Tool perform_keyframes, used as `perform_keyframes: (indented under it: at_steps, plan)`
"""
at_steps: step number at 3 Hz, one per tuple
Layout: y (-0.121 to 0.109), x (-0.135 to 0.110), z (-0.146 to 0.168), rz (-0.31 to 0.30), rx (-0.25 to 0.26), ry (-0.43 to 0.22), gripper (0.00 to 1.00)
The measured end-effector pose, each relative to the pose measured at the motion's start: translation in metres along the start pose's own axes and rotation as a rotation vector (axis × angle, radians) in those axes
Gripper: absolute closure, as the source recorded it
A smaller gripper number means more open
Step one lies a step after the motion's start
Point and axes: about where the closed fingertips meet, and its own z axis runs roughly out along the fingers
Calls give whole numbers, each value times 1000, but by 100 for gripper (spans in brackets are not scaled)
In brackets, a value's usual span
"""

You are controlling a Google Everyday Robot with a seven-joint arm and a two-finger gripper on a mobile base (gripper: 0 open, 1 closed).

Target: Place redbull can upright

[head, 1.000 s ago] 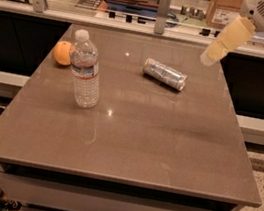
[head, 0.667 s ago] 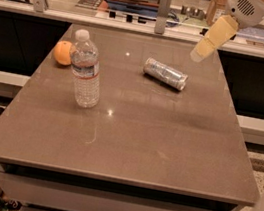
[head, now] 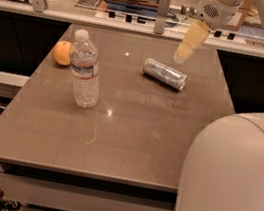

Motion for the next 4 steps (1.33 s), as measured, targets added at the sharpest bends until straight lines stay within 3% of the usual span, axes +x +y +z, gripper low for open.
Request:
perform_keyframes:
  at_steps: [2,3,4]
  plan:
    - [2,-24,37,-19,-42,8,0]
    - [18,-34,63,-26,-87,3,0]
    - [15,-39,67,-27,-79,-8,0]
